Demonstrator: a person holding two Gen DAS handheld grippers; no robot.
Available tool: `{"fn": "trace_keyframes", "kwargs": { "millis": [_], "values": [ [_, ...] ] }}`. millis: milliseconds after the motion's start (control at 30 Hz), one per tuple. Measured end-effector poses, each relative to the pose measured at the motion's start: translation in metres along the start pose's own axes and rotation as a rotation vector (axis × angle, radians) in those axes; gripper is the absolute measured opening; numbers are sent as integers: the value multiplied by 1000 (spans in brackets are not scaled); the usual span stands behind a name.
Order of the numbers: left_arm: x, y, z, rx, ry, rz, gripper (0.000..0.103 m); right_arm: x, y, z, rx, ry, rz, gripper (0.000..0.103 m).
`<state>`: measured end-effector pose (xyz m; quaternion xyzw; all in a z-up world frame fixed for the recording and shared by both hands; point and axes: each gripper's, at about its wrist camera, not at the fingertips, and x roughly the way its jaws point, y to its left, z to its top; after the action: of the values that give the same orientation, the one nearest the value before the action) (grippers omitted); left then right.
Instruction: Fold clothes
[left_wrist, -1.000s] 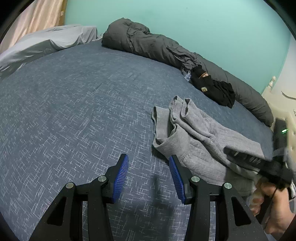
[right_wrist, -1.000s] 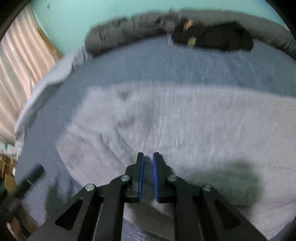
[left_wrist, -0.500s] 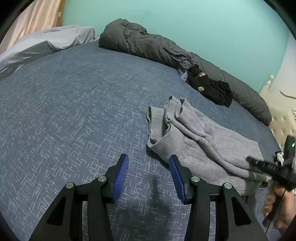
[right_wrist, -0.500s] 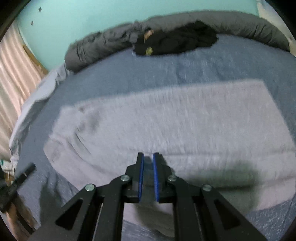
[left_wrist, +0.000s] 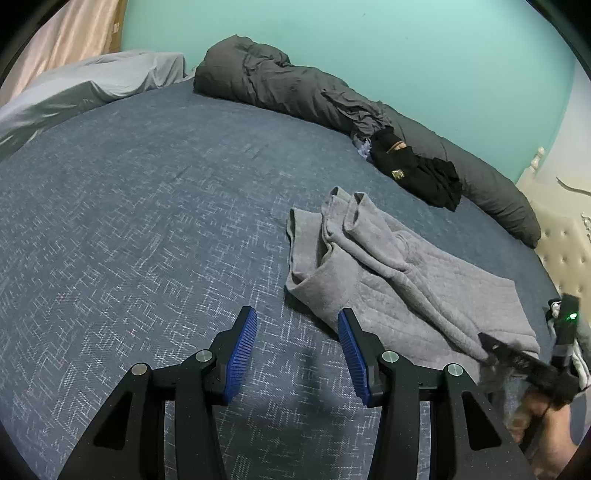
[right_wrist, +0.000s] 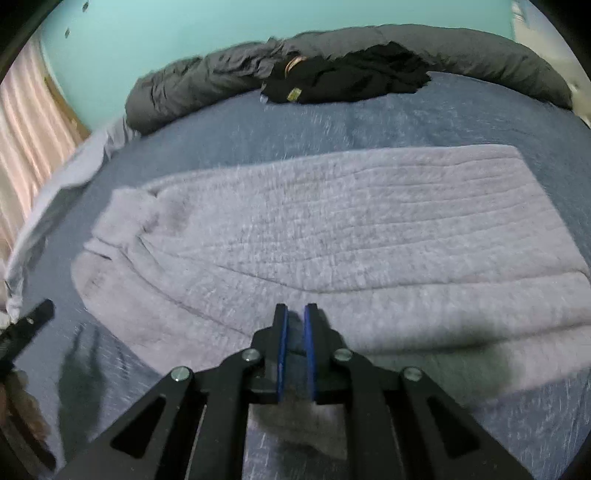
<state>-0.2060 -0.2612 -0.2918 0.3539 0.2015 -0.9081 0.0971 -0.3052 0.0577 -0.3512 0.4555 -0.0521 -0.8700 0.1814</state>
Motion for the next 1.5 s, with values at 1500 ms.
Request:
{"fn": "trace_keyframes", "kwargs": {
  "millis": [1500],
  "values": [
    [12,12,-7,-84,79,-53,52,43,-19,112,4,117,-5,8]
  ]
}}
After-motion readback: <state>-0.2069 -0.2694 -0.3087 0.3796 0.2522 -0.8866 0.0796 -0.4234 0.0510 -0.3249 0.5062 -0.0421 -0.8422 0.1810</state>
